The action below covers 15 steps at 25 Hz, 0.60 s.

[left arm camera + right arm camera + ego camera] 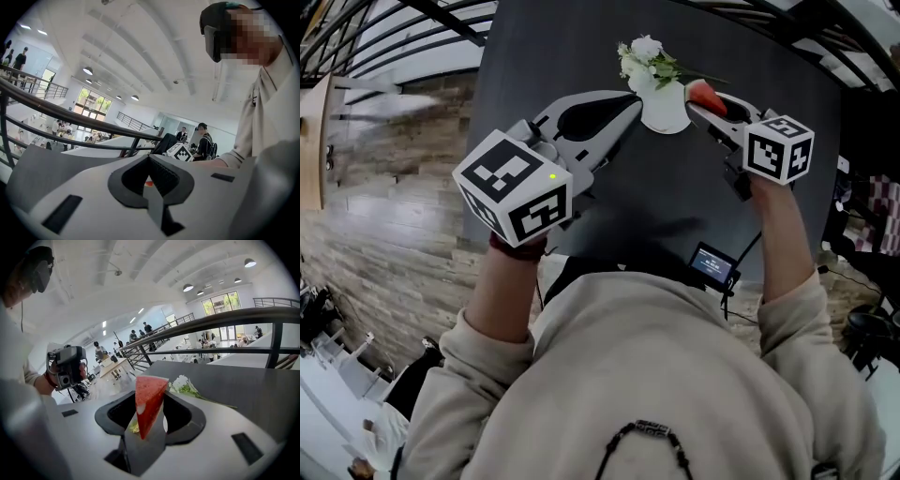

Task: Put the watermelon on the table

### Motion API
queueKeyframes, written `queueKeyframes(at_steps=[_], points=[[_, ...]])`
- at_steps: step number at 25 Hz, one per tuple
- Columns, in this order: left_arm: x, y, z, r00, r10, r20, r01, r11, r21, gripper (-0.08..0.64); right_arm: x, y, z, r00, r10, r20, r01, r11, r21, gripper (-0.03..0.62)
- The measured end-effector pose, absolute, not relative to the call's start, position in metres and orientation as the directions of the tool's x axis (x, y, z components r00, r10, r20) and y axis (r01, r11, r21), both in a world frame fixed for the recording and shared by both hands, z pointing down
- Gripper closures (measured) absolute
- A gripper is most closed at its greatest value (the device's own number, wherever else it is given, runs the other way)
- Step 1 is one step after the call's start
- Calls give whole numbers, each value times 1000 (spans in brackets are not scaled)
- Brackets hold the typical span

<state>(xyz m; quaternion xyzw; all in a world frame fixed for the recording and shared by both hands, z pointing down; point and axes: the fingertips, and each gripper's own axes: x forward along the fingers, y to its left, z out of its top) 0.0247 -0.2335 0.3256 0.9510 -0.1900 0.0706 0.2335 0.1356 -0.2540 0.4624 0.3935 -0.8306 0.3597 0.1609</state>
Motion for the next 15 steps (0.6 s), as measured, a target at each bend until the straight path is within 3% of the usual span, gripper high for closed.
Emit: queueKeyframes(at_steps=[15], points=[[15,-236,335,914,-338,225,-405,-800,442,554,126,-269,515,-626,-470,623,-778,433,-455,399]])
